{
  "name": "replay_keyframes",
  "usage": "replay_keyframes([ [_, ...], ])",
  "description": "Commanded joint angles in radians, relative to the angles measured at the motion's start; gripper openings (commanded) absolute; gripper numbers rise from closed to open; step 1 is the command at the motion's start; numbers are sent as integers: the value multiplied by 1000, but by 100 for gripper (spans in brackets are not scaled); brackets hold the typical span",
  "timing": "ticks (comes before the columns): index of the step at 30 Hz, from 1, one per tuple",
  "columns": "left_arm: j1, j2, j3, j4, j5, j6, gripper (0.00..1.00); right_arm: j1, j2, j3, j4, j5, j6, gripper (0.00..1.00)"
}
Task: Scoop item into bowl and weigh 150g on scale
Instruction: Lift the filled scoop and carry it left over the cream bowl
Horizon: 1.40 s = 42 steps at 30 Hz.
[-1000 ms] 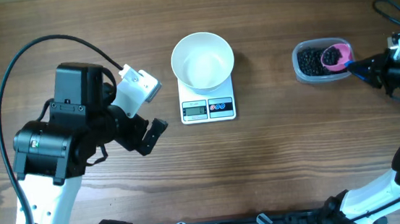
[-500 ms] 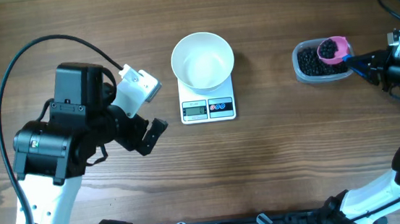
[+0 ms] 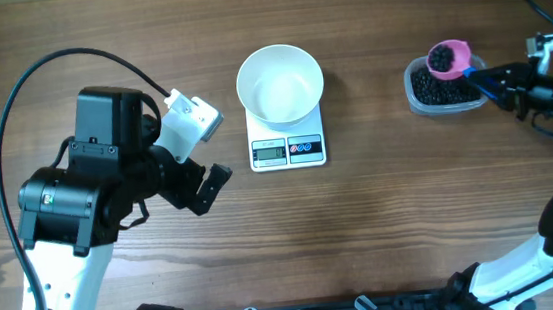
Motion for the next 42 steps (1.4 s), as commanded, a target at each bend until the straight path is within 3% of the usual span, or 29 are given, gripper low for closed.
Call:
replay_keyframes([
  [1,-1,6,18,3,1,-6,100,45,-31,0,10,-54,27,4],
  [15,-1,6,18,3,1,-6,100,293,-135,0,177,-88,183,4],
  [25,-1,6,18,3,1,-6,100,480,-135,0,292,-68,183,4],
  [42,-1,6,18,3,1,-6,100,726,-134,0,400,314,20,4],
])
